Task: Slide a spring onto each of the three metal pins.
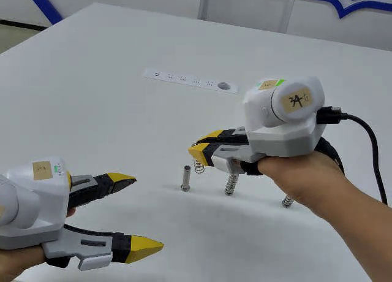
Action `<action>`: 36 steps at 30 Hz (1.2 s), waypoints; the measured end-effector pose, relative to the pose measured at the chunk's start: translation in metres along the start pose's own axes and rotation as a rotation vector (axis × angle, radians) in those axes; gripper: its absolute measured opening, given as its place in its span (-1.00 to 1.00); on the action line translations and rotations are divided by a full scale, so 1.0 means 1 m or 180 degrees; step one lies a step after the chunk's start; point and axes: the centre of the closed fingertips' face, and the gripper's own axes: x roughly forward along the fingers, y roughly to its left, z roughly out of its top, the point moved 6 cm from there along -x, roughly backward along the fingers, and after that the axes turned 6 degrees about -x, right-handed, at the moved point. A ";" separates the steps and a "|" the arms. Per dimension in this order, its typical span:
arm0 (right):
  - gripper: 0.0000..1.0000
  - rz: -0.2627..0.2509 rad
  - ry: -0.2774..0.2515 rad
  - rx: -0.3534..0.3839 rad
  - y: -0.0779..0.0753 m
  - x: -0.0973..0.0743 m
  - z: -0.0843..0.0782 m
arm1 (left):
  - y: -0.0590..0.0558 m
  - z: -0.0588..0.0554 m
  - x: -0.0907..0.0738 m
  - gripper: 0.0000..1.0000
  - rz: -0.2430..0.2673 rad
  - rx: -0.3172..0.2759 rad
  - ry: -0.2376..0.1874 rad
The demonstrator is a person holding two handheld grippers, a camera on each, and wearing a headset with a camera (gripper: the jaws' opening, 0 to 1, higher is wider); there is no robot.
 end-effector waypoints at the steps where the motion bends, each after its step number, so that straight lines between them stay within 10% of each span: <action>1: -0.77 -0.0002 -0.0009 0.0007 -0.001 0.001 0.000 | 0.000 0.000 0.000 0.50 0.0002 0.0001 -0.0001; 36: -0.77 -0.0071 -0.0222 0.0194 -0.006 0.028 -0.016 | 0.002 -0.004 -0.001 0.49 0.0020 -0.0023 0.0019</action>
